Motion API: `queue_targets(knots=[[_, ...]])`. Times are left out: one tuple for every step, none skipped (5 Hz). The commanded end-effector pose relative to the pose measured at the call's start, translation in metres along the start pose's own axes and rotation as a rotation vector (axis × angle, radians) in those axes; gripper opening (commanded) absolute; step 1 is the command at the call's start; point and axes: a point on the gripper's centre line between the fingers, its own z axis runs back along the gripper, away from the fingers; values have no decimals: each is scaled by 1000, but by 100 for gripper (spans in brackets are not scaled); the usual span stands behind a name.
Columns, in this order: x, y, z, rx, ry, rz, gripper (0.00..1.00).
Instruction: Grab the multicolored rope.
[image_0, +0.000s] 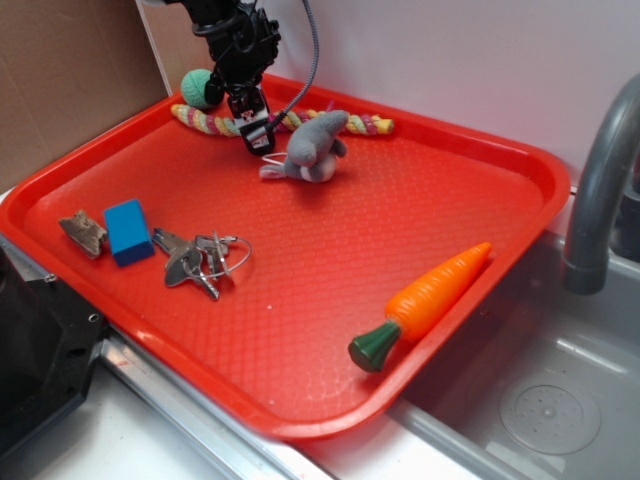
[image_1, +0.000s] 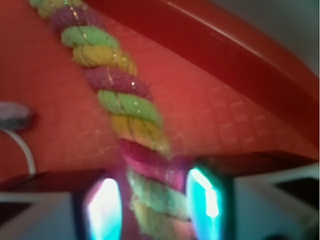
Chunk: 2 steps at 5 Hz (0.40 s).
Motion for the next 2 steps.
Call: queue_targets(knots=[[14,-15,25,22,7,-3,0],[16,-36,58,65,36,39,0]])
